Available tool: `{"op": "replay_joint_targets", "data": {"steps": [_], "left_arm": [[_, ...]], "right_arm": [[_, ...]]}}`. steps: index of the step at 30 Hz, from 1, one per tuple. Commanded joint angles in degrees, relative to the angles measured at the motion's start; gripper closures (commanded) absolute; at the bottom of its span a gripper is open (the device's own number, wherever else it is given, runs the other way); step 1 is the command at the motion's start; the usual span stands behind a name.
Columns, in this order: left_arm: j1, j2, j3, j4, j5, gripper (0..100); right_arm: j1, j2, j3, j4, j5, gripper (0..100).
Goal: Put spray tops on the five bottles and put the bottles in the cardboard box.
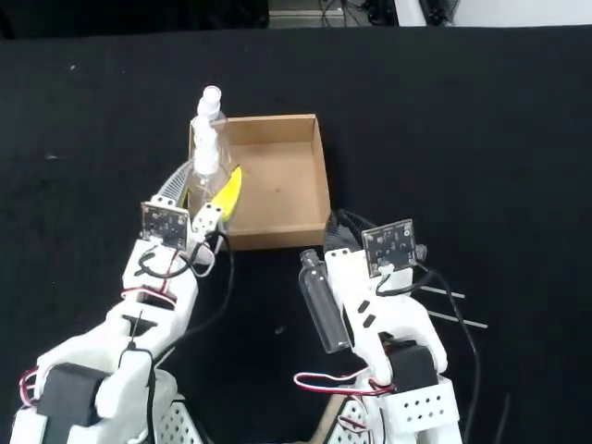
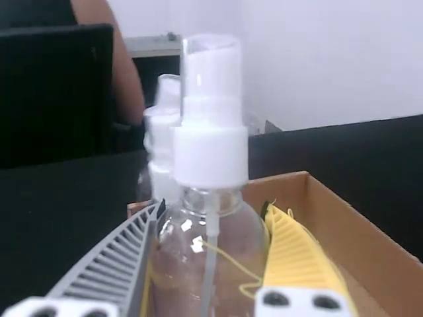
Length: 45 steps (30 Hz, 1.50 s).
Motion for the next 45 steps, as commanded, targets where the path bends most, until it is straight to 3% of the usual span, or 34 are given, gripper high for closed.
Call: {"op": "replay_joint_targets", "data": {"steps": [1, 10, 18, 27, 33, 39, 45], "left_arm": [[-1.5, 0.4, -1.9, -5.7, 0.2, 97], [-1.4, 0.5, -1.7, -5.0, 0.5, 97], [-1.5, 0.5, -1.8, -3.9, 5.8, 97], [-4.6, 0.6, -1.4, -4.0, 6.3, 97], [-4.4, 7.8, -4.4, -4.4, 6.2, 97], [-4.4, 17.3, -5.7, -17.4, 6.1, 97], [-4.9, 24.2, -6.3, -20.8, 6.2, 97]], "right_arm": [[-0.9, -2.3, -0.3, -0.4, 0.6, 98.7], [-0.9, -2.3, -0.3, -0.3, 0.6, 98.7], [-0.9, -2.3, -0.3, -0.3, 0.6, 98.7], [-0.9, -2.3, -0.3, -0.4, 0.6, 98.7], [-0.9, -2.3, -0.3, -0.4, 0.6, 98.7], [-0.9, -2.3, -0.4, -0.6, 0.6, 98.7], [-0.9, -2.3, -0.4, -0.6, 0.6, 98.7]]}}
